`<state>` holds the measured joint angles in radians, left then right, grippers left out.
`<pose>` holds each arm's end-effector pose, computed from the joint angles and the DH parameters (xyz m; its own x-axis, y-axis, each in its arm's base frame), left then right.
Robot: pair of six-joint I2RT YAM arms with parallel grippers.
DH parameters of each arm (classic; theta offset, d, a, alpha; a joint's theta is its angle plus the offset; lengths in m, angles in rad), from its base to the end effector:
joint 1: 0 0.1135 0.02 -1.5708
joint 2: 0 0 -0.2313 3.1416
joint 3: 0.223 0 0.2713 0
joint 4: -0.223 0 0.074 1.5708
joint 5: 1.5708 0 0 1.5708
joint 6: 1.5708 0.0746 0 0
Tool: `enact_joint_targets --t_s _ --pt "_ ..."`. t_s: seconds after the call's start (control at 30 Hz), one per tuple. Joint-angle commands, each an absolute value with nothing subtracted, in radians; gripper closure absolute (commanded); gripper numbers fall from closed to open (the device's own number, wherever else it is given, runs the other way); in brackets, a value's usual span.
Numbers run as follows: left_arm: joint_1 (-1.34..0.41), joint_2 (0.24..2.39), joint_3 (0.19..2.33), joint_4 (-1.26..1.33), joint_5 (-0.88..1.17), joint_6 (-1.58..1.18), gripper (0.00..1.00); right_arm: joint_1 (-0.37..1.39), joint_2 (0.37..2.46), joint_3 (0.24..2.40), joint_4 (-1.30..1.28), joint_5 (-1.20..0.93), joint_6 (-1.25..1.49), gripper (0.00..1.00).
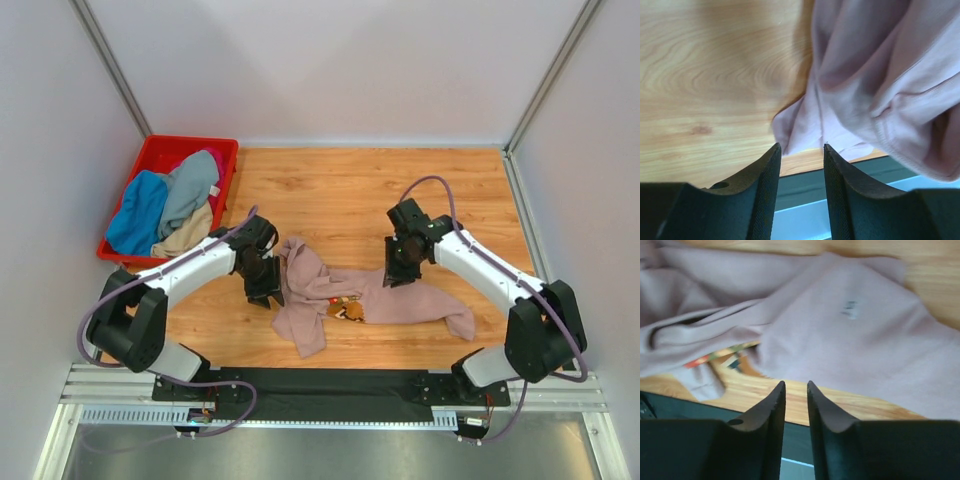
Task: Fold and stack the t-shirts
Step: Flatten the tshirt out
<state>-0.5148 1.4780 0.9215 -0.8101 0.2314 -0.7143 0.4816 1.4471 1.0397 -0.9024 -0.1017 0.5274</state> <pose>0.2393 -0.1550 0.1114 -0.9844 -0.1757 -0.0061 -0.1657 0.9386 -0.3025 0.2592 0.1440 0.1501 -0.9835 0.0509 -0.1736 0.0127 0.9766 0.2146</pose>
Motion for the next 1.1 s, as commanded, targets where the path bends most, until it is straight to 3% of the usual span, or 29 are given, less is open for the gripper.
enact_joint_targets --t_s 0.0,0.2,0.4,0.67,1.07 --pt "-0.502 1.396 0.884 -0.844 0.195 -0.73 0.53 0.648 1.382 1.157 -0.933 -0.069 0.546 0.73" --pt "-0.362 1.367 0.769 -0.819 0.255 -0.804 0.53 1.013 1.472 1.213 -0.841 -0.009 0.641 0.63" --pt "-0.173 1.316 0.683 -0.694 0.331 -0.838 0.53 1.196 1.638 1.265 -0.787 -0.018 0.696 0.6" --pt "-0.153 1.374 0.71 -0.66 0.265 -0.793 0.53 1.295 1.853 1.339 -0.721 0.041 0.73 0.58" --pt "-0.152 1.402 0.709 -0.672 0.268 -0.761 0.54 1.299 1.982 1.338 -0.672 0.13 0.75 0.6"
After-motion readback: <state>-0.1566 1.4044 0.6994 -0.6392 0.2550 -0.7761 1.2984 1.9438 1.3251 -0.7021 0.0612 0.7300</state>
